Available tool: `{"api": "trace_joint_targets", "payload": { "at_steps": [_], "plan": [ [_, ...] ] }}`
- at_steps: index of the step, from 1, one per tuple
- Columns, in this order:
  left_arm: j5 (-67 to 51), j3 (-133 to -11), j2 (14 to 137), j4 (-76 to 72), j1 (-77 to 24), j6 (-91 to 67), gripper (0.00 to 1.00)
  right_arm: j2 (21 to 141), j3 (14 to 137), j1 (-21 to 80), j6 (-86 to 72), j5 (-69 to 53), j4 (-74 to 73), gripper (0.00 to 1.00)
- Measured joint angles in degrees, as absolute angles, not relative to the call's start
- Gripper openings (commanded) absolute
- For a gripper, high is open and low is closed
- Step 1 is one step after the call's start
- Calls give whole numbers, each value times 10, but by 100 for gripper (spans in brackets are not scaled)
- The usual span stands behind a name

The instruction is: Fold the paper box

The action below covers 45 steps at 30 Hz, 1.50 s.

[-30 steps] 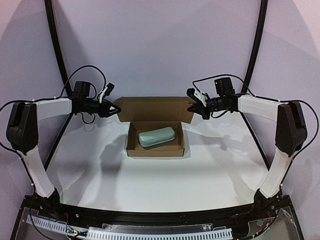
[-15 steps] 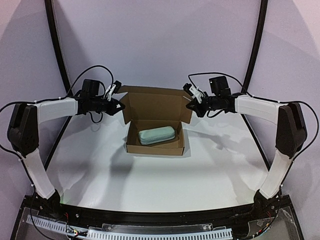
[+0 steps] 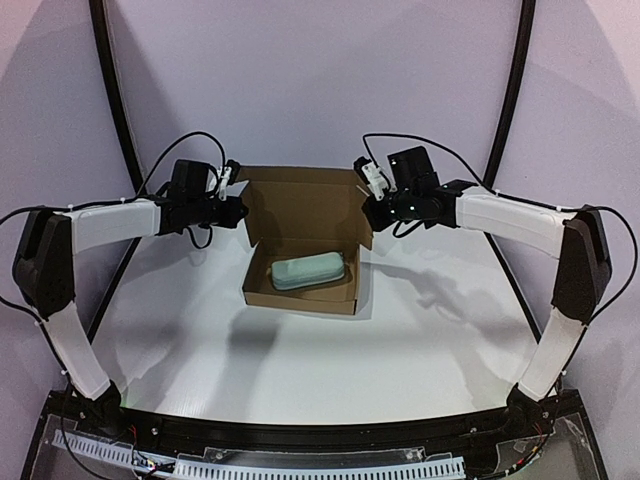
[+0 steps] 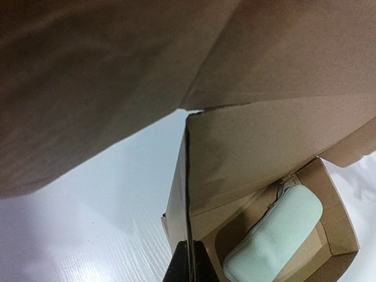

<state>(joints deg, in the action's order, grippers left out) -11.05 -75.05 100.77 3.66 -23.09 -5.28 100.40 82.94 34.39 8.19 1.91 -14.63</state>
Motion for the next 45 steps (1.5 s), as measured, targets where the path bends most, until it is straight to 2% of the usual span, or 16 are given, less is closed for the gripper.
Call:
{"api": "trace_joint_targets", "payload": {
  "at_steps": [9, 16, 31, 45],
  "plan": [
    [-91, -750, 1006, 37, -259, -82, 1, 1037, 862, 364, -144, 152, -171, 0],
    [-74, -746, 1001, 38, -281, -110, 1, 1051, 867, 380, -257, 223, -169, 0],
    [2, -747, 999, 42, -315, -182, 1, 1042, 825, 404, -298, 274, -123, 0],
    [18, -783, 1002, 100, -327, -256, 1, 1028, 794, 409, -295, 273, -92, 0]
  ]
}}
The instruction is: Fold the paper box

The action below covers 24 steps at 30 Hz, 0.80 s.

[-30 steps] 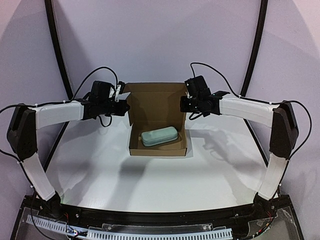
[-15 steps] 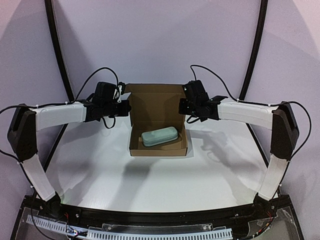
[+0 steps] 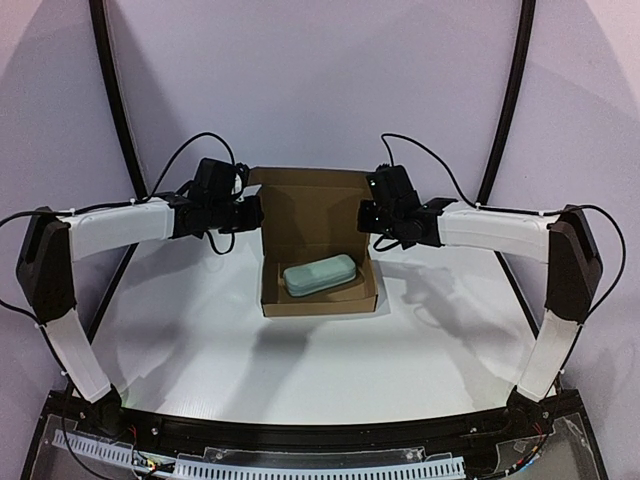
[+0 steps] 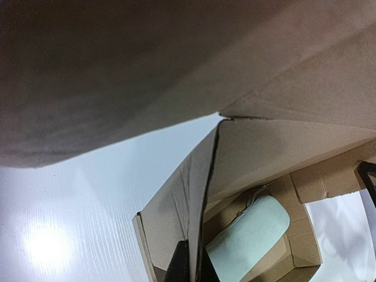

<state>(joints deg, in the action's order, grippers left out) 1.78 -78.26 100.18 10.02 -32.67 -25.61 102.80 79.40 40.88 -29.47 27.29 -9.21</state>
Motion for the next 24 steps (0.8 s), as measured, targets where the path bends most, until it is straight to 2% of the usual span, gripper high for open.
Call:
{"api": "trace_joint_targets", "payload": {
  "at_steps": [11, 24],
  "plan": [
    [100, -757, 1002, 65, -362, -296, 1, 1018, 767, 415, -297, 281, -62, 0],
    [122, -602, 938, -83, -389, -275, 1, 965, 668, 436, -283, 288, 14, 0]
  ]
}}
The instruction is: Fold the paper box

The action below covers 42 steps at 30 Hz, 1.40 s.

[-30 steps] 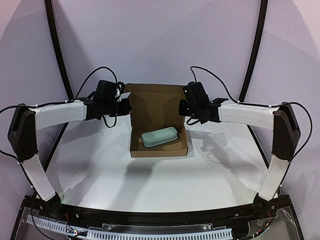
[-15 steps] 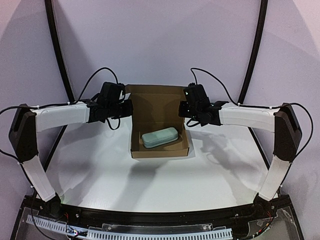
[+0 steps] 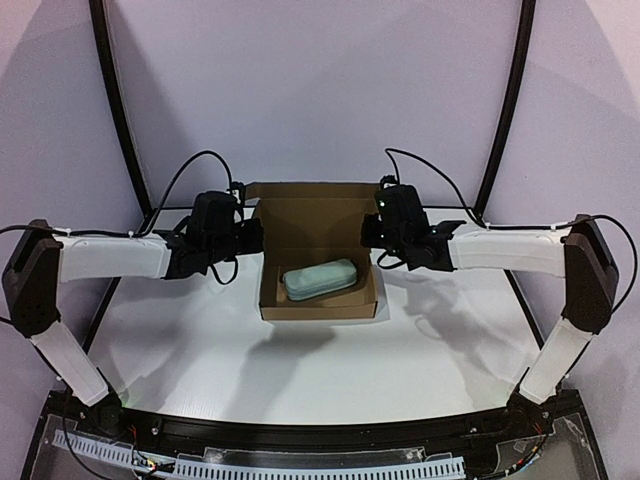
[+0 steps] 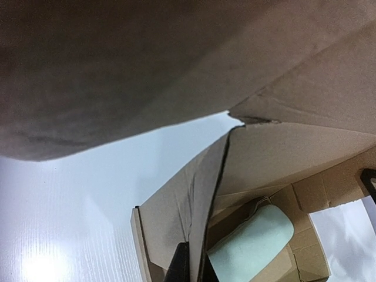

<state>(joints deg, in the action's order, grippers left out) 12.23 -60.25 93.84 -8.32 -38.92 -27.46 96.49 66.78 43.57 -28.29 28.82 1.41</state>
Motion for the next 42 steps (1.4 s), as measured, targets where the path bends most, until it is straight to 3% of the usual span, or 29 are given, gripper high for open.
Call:
{"api": "trace_joint_targets", "payload": {
  "at_steps": [36, 42],
  "plan": [
    [158, -374, 938, -394, -449, -244, 1, 943, 399, 459, -185, 260, 427, 0],
    [150, -351, 936, -408, -451, -248, 16, 960, 381, 463, -187, 259, 471, 0]
  ]
}}
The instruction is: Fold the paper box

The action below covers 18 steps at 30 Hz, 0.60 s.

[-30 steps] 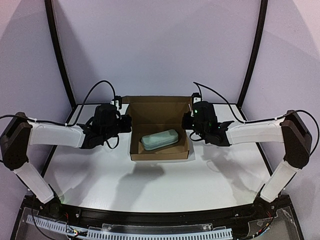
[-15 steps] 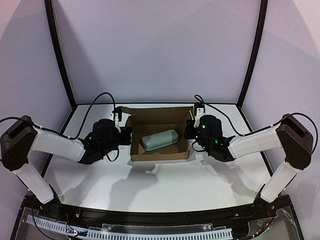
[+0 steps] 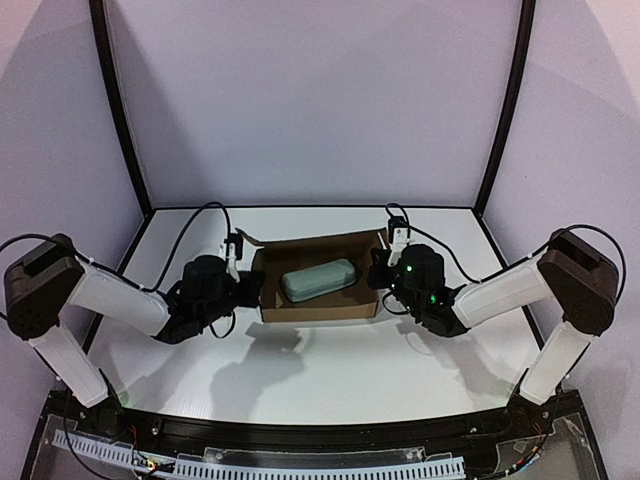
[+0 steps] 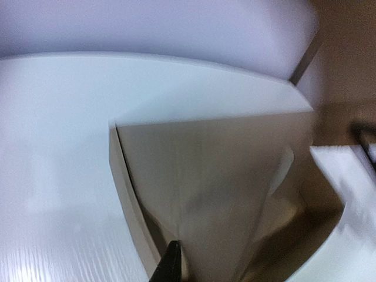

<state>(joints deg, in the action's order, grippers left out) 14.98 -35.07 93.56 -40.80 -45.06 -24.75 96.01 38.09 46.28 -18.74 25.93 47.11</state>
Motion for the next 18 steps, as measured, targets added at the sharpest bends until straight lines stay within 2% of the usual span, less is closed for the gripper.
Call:
{"api": "trace_joint_targets", "payload": {
  "at_steps": [3, 8, 10, 13, 15, 18],
  "plan": [
    [128, -331, 936, -373, -460, -258, 29, 962, 379, 466, -186, 255, 472, 0],
    [108, -321, 905, -328, -468, -267, 43, 962, 380, 472, -185, 256, 470, 0],
    [105, -317, 886, -313, -469, -268, 51, 962, 381, 472, -185, 256, 468, 0],
    [105, -310, 846, -291, -468, -271, 68, 962, 382, 472, -185, 258, 466, 0],
    [110, -304, 823, -282, -469, -273, 94, 962, 382, 472, -185, 259, 466, 0],
    [128, -289, 759, -243, -469, -279, 98, 963, 384, 473, -185, 260, 465, 0]
  ]
}}
